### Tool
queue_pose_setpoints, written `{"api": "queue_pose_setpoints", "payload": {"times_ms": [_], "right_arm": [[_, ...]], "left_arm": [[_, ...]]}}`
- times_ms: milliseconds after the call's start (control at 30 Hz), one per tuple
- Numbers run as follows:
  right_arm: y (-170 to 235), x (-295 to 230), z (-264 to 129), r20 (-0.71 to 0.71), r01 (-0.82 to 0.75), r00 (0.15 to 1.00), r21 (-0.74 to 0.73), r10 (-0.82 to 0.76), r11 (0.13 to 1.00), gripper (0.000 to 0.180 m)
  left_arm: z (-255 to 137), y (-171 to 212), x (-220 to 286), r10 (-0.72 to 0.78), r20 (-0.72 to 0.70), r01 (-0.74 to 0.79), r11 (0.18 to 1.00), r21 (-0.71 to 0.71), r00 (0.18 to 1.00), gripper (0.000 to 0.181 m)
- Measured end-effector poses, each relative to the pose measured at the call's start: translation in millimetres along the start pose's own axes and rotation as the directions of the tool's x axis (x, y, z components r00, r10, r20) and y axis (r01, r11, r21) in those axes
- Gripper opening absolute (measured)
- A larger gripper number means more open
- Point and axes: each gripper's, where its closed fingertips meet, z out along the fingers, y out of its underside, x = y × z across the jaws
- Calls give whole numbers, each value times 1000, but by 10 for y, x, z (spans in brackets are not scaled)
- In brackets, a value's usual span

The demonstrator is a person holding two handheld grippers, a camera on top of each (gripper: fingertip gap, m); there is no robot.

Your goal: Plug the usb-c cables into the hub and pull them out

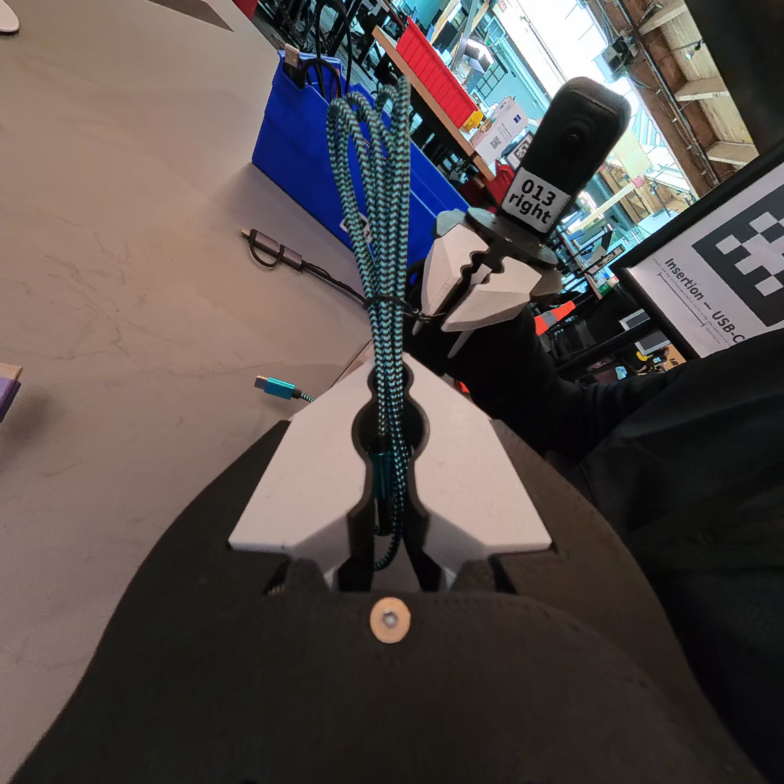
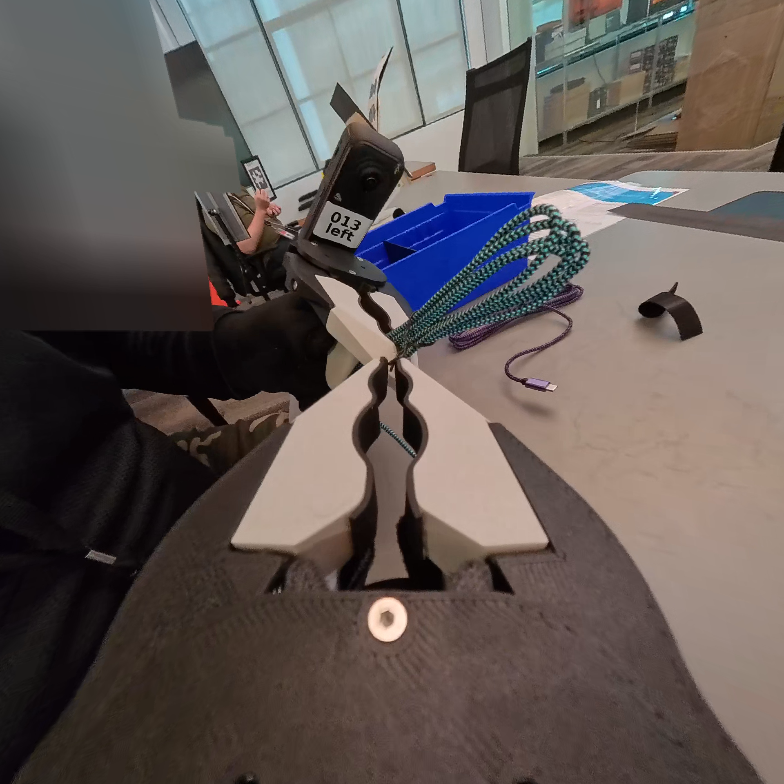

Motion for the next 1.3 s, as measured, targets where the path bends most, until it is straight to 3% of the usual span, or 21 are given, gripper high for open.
{"api": "queue_pose_setpoints", "payload": {"times_ms": [400, 500, 633, 667, 700, 767, 800, 833, 900, 967, 1000, 1100, 1200, 1300], "right_arm": [[37, 27, -28, -12, 14, 1000, -30, -14, 999, 0], [48, 29, -28, -58, 99, 993, -69, -103, 993, 0], [112, 3, 16, -118, 317, 931, -207, -345, 926, 0], [143, 36, 20, -145, 419, 871, -278, -469, 865, 0], [202, 87, 13, -153, 552, 751, -388, -642, 738, 0], [273, 162, -6, -64, 728, 396, -587, -916, 355, 0], [293, 173, -7, -16, 735, 315, -629, -949, 255, 0], [293, 182, -9, -5, 734, 309, -635, -951, 242, 0], [276, 224, -41, -23, 730, 360, -615, -933, 297, 0], [243, 190, -37, -82, 698, 514, -538, -854, 472, 0], [212, 160, -27, -117, 659, 606, -481, -787, 579, 11], [218, 133, -2, -144, 378, 886, -325, -441, 867, 10], [212, 139, 12, -116, 142, 979, -194, -166, 971, 14], [180, 67, 56, -45, 10, 999, -114, -16, 993, 16]], "left_arm": [[33, 41, -42, 59, 48, -58, 998, -33, 997, 1], [36, 47, -49, 70, 63, -67, 997, -46, 996, 1], [45, 61, -53, 41, 58, -38, 998, -53, 997, 1], [45, 62, -59, 21, 56, -18, 998, -52, 998, 1], [48, 68, -46, -7, 36, 9, 999, -54, 999, 1], [61, 88, -34, -97, -4, 97, 994, -55, 995, 1], [58, 79, -37, -140, -23, 139, 989, -44, 990, 1], [49, 74, -39, -179, -43, 178, 983, -40, 983, 1], [40, 88, -62, -182, -39, 181, 983, -39, 982, 1], [39, 99, -82, -132, -4, 132, 990, -41, 991, 1], [32, 80, -72, -108, -1, 107, 994, -36, 994, 1], [16, 36, -58, -40, 27, 40, 999, -32, 999, 1], [33, 46, -33, 3, 41, -1, 999, -46, 999, 1], [55, 69, -17, 20, 44, -18, 998, -55, 999, 1]]}}
